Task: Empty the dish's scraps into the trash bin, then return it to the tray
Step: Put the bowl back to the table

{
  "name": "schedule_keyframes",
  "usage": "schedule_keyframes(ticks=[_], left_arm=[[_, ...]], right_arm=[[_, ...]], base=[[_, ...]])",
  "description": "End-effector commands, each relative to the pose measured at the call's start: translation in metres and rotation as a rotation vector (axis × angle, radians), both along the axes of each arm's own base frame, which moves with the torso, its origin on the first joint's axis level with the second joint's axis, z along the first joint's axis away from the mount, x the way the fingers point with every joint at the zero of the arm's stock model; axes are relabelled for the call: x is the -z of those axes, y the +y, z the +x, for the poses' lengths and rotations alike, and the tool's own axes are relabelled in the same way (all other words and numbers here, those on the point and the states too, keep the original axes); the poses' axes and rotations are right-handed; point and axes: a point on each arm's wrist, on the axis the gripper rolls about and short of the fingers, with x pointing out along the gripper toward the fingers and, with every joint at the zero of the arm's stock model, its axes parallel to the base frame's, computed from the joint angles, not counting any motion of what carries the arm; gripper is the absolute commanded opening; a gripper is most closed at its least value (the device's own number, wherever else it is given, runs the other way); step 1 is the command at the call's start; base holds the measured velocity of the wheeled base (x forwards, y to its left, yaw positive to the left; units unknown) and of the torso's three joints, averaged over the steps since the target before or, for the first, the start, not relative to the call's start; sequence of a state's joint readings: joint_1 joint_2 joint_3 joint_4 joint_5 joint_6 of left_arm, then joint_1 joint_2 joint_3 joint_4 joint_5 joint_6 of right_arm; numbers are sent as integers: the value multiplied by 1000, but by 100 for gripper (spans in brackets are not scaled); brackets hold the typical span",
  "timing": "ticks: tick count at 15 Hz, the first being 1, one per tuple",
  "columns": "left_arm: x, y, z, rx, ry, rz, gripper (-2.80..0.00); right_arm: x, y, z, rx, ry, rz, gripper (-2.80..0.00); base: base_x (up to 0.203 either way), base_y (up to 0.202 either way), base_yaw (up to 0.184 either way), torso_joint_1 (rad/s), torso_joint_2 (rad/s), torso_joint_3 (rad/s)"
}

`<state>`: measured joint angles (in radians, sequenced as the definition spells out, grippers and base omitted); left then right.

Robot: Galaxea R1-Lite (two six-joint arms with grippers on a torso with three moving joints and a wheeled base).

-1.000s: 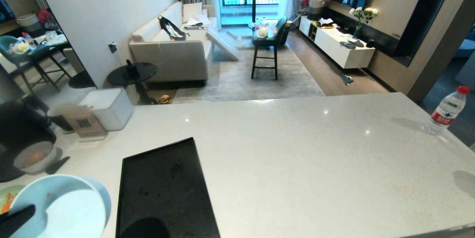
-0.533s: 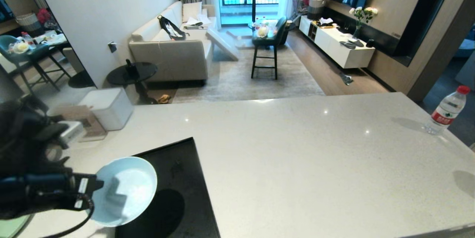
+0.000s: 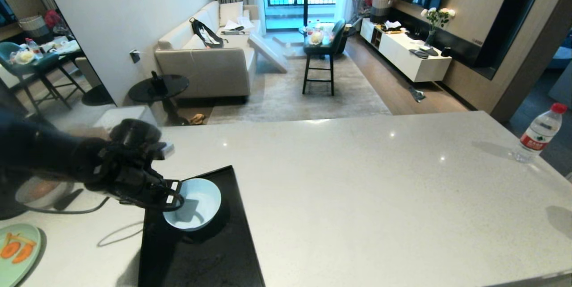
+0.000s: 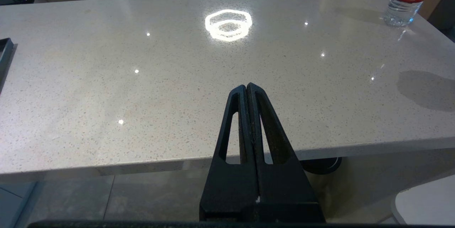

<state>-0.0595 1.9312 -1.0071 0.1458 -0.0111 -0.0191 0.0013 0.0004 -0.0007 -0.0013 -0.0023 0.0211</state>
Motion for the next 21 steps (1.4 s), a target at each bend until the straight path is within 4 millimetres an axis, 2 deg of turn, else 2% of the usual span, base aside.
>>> schedule_keyframes(ticks=[1,5,10,15,21], left_arm=[[32,8,26,-33,66,2,-280],[36,24,25,-79,90,1,-280],[27,47,5,-150,157,-9,-280],[27,49,-13,-148,195,-62,-280],[25,44,-16,-112,189,-178,-280]], right_arm=[[0,0,0,0,0,0,-280],[0,0,0,-1,-1,0,-280],[0,0,0,-1,-1,0,-280],[0,0,0,-1,-1,0,-280],[0,0,0,-1,-1,0,-280]], base=[[0,0,0,0,0,0],[0,0,0,0,0,0],[0,0,0,0,0,0],[0,0,0,0,0,0],[0,0,0,0,0,0]])
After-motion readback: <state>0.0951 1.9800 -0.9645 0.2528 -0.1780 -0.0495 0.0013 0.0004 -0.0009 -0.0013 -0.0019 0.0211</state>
